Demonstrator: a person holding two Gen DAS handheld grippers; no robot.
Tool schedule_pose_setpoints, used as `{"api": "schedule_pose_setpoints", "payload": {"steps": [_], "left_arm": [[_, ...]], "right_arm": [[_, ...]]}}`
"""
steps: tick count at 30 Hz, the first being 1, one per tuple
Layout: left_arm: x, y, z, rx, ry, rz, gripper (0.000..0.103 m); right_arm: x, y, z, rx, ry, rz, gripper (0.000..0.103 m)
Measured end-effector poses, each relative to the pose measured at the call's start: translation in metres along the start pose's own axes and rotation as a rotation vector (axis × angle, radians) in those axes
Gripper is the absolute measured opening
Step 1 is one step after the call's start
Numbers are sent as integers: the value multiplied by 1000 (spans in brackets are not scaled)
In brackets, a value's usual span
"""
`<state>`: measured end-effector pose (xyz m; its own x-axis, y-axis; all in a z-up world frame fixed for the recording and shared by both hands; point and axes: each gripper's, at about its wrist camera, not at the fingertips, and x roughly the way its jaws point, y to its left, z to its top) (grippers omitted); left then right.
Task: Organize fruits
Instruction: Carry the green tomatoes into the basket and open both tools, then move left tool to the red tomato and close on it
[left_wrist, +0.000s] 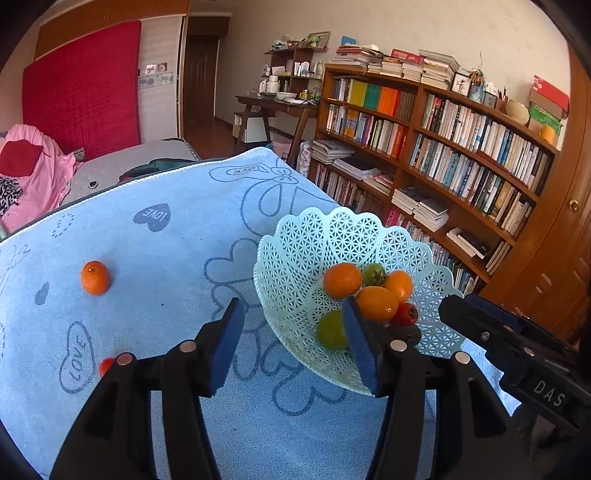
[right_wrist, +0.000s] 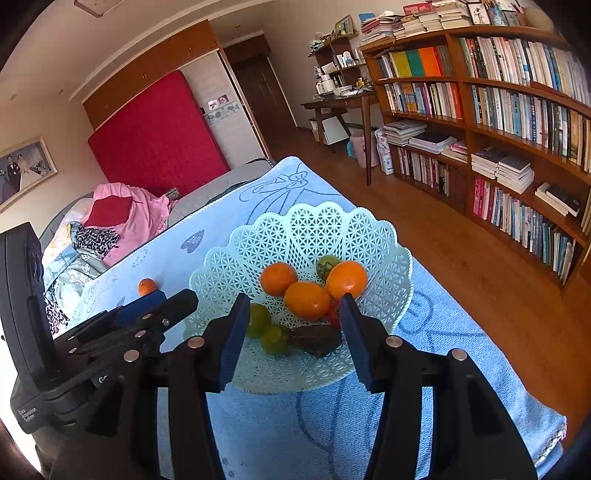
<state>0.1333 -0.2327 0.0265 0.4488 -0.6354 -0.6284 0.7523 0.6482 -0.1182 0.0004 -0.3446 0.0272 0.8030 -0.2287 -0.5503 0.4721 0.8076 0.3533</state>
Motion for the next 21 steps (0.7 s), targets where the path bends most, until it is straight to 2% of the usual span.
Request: {"api": "schedule_pose_setpoints", "payload": {"steps": [12, 21], "left_arm": [[-22, 30, -7, -43, -18, 61, 59], [-44, 74, -12, -103, -33, 149, 60]], "right_arm": [[4, 10, -2, -17, 1, 8, 52], [8, 33, -5, -44, 7, 47, 52]]}}
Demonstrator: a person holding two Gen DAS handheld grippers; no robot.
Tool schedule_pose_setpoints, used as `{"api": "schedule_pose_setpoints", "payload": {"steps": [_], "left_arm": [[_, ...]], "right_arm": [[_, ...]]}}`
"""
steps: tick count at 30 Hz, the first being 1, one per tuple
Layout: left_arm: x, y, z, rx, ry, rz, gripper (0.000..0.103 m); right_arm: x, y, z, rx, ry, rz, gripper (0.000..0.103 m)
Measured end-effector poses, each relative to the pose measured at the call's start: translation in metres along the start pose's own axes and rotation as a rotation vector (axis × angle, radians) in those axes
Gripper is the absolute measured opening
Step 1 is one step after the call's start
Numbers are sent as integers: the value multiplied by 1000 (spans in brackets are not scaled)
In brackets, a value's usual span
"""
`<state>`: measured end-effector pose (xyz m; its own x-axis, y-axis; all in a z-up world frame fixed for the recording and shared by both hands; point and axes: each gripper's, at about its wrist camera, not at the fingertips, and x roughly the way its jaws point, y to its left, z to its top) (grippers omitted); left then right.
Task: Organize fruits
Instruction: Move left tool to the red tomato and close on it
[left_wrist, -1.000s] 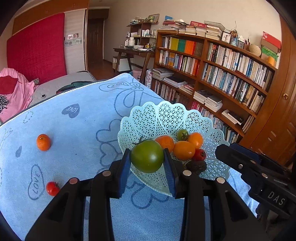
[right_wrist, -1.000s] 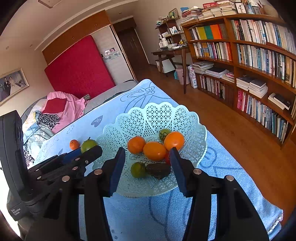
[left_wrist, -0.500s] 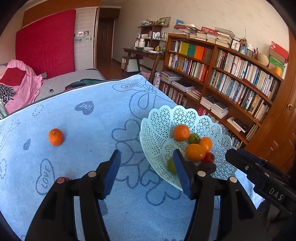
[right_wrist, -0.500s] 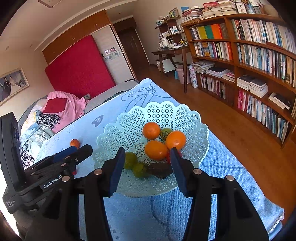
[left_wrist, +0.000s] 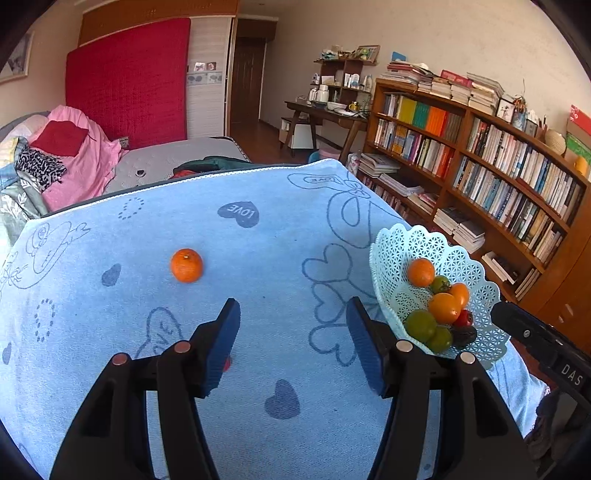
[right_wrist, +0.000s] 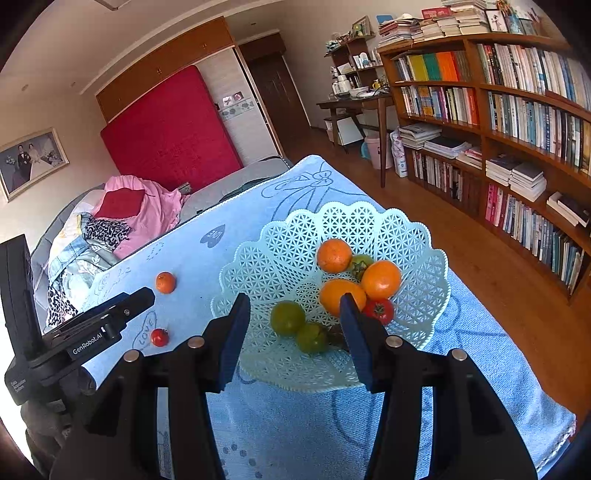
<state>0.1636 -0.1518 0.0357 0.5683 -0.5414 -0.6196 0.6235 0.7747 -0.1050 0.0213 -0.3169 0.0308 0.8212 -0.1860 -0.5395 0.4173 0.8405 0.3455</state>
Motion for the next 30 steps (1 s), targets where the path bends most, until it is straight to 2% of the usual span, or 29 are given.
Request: {"api": "schedule_pose_setpoints", "payload": {"steps": [9, 14, 22, 30], "left_arm": [[-6, 48, -15, -46, 20, 79, 60], [1, 55, -26, -43, 56, 77, 58], [26, 52, -38, -36, 138, 35, 44], [46, 53, -42, -44, 177, 28, 38]], "right_arm": [[5, 29, 3, -47, 2, 50, 52], [13, 46, 0, -70, 21, 79, 52], [29, 70, -10, -121, 70, 118, 52], [44, 81, -11, -147, 94, 124, 52]]}}
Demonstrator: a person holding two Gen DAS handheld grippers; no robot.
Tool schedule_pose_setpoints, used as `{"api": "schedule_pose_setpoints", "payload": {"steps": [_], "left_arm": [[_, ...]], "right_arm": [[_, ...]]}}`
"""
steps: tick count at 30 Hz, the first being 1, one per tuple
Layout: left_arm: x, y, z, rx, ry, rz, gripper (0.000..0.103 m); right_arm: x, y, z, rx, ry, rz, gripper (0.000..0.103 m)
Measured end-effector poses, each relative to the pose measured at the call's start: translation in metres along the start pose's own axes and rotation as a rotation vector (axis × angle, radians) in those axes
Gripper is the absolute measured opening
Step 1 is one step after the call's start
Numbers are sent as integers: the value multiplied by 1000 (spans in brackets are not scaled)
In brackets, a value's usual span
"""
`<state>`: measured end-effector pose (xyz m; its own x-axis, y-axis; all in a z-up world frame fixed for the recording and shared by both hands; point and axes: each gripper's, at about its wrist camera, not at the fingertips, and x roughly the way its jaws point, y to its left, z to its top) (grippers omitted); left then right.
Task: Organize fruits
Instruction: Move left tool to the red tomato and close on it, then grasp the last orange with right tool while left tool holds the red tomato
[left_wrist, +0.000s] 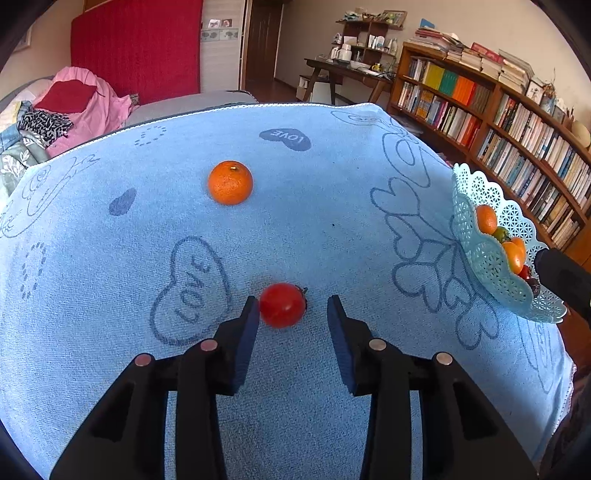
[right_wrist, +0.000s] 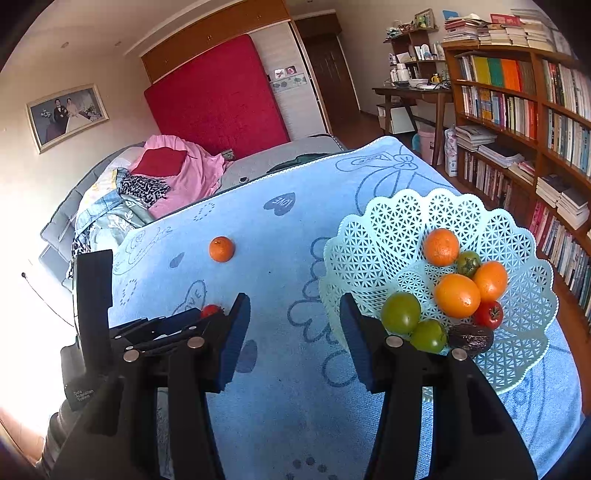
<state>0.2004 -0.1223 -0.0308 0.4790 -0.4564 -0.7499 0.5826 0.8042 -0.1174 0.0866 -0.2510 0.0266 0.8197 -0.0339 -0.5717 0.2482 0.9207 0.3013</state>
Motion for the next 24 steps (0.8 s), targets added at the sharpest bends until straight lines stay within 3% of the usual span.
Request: {"api": "schedule_pose_setpoints", "payload": {"steps": [4, 11, 18, 24], "left_arm": [[6, 3, 0, -14, 11, 9, 27], [-2, 9, -2, -41, 1, 0, 27], [-38, 29, -9, -57, -81, 72, 27], [-54, 59, -16, -123, -104, 124, 27]], "right_arm": [[4, 4, 1, -14, 5, 2, 52], [18, 14, 1, -50, 42, 8, 52], [48, 48, 9, -126, 100, 53, 52], [98, 80, 20, -169, 164, 88, 52]]}}
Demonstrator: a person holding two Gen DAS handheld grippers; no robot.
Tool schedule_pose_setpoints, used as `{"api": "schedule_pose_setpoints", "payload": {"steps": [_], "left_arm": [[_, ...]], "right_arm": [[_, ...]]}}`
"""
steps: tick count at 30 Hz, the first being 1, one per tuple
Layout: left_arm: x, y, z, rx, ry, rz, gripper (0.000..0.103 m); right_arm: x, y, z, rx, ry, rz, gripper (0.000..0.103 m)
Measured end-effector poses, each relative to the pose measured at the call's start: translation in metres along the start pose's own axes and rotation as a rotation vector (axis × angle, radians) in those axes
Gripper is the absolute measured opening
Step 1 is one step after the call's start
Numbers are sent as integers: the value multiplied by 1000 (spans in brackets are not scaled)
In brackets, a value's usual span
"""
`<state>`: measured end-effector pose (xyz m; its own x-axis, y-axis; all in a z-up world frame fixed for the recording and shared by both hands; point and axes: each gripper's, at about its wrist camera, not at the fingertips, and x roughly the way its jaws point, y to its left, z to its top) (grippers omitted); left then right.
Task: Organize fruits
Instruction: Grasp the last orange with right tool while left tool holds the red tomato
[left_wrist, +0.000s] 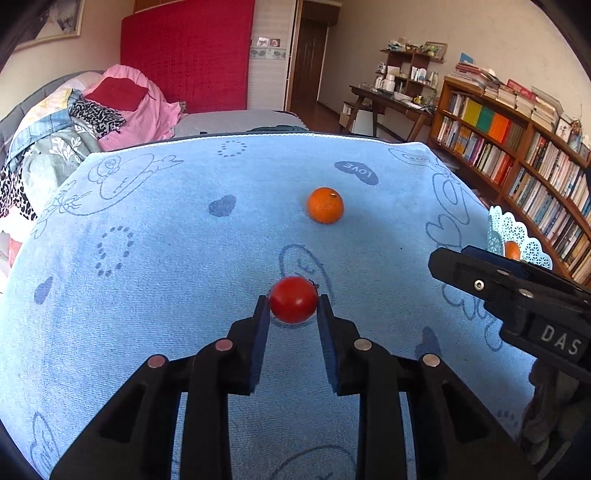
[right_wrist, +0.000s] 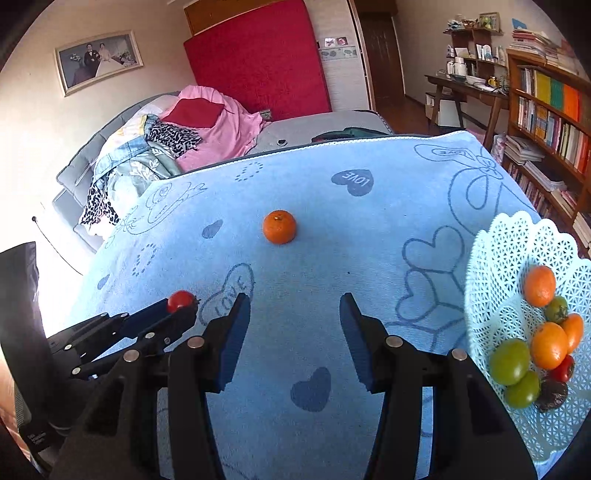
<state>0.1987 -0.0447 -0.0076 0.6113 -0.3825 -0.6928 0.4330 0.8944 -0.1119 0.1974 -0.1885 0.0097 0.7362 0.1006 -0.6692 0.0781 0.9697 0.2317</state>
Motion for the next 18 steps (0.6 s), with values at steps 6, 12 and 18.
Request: {"api": "schedule_pose_setpoints", "payload": {"steps": [6, 12, 18], "left_arm": [[-5, 21, -2, -43, -22, 24, 27], [-8, 28, -2, -60, -37, 42, 27], [-7, 33, -3, -82, -31, 54, 27]], "right_arm": [[54, 9, 23, 3, 51, -12, 52], [98, 12, 44, -8, 66, -43, 52], [121, 16, 58, -22, 67, -57, 52]]}}
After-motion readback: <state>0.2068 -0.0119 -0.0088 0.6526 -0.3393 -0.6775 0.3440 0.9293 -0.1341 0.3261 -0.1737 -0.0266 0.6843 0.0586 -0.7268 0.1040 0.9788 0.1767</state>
